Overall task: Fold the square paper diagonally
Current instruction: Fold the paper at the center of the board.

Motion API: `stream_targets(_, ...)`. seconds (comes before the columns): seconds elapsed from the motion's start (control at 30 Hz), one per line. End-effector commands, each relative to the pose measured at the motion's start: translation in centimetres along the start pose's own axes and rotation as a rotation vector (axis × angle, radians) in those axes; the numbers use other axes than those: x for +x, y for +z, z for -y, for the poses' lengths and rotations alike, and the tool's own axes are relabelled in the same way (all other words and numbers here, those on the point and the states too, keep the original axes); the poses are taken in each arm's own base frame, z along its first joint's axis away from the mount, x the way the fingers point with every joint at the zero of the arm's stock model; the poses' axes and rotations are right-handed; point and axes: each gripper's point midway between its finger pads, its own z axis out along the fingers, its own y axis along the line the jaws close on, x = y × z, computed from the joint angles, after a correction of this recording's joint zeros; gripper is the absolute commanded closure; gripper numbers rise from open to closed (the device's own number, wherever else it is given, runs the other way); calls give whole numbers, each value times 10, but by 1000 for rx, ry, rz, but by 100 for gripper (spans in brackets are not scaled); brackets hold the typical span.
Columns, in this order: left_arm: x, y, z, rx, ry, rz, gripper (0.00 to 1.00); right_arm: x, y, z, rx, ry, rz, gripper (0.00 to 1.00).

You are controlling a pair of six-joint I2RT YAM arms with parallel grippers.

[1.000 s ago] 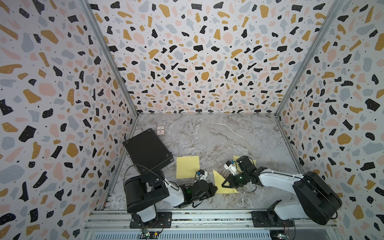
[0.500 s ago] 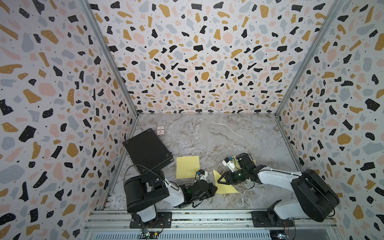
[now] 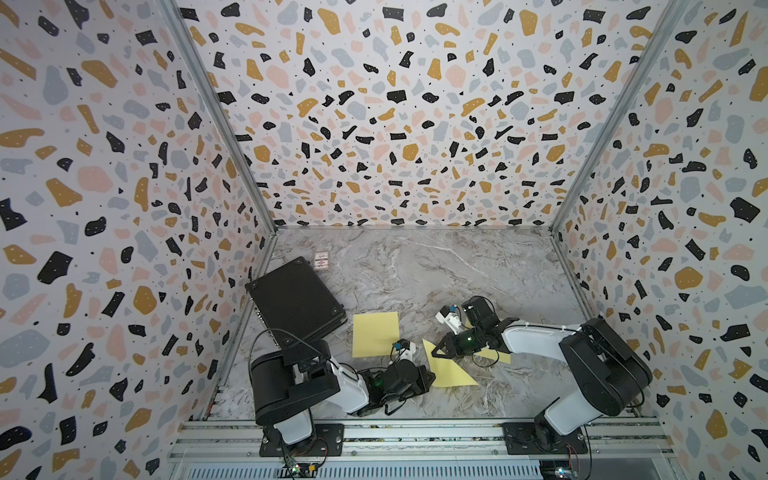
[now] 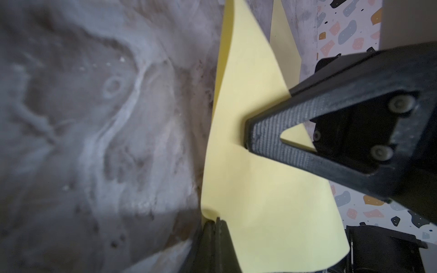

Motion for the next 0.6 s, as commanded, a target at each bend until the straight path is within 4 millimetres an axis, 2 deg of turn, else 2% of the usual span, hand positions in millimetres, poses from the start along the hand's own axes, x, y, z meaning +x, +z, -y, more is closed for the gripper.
stream_targets(0.0, 44, -23, -120, -417, 39, -173, 100, -19, -3, -9, -15, -57, 46, 88)
stream_targets(0.03, 44, -23, -119, -416, 40, -173, 100, -21, -3, -8, -10, -61, 50, 78)
stream_targets(0.1, 44, -23, -119, -414, 38, -174, 100, -23, -2, -8, -7, -69, 56, 66)
stream_targets(0.2, 44, -23, -119, -412, 39, -173, 100, -30, 0, -8, -3, -83, 60, 65)
stream_targets(0.3, 44, -23, -119, -411, 40, -174, 100, -35, 2, -8, -8, -99, 59, 67)
stream_targets(0.47, 44, -23, -119, -408, 41, -173, 100, -39, 7, -10, -34, -113, 47, 75)
stream_targets(0.5, 44, -23, -120, -410, 39, -173, 100, -40, 7, -12, -37, -116, 48, 78)
stream_targets(0.57, 45, -23, -120, -408, 40, -173, 100, -41, 6, -13, -37, -122, 50, 93)
